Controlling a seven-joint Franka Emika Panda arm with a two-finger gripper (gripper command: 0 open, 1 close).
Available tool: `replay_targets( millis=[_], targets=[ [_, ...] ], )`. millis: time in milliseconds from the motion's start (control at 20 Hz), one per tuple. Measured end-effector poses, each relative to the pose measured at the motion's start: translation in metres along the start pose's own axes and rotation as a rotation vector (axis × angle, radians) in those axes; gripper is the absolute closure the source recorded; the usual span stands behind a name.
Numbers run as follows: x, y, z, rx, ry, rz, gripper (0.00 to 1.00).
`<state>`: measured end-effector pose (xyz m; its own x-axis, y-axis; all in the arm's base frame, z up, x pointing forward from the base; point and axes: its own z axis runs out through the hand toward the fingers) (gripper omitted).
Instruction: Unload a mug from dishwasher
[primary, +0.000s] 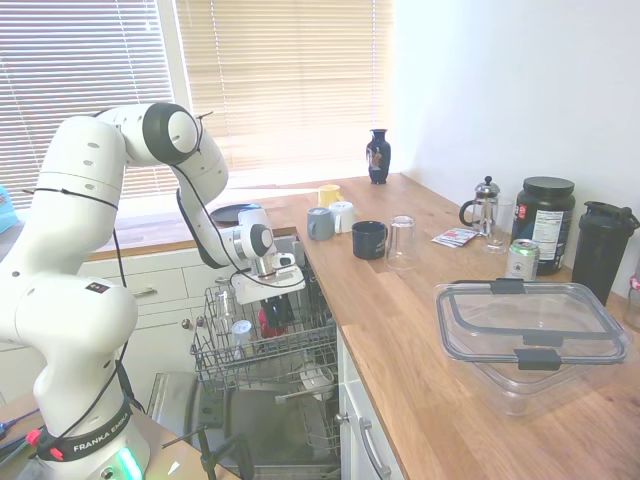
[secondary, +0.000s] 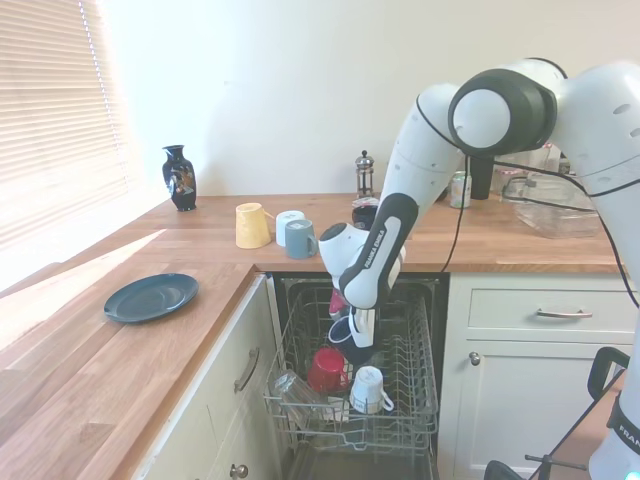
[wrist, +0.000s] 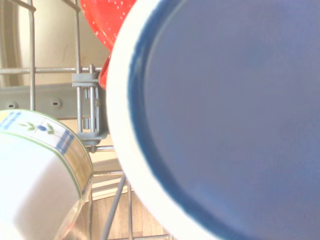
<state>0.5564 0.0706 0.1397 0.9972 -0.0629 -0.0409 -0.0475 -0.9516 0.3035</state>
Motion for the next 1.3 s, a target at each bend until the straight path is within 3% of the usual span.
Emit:
replay_targets(
  millis=[700,1300],
  targets=[
    [0.009,0.024,-0.01,0.088,0.004,0.119,1.0],
    [0.013,0.03,-0.061,0.124,0.117,0.126,1.0]
  ],
)
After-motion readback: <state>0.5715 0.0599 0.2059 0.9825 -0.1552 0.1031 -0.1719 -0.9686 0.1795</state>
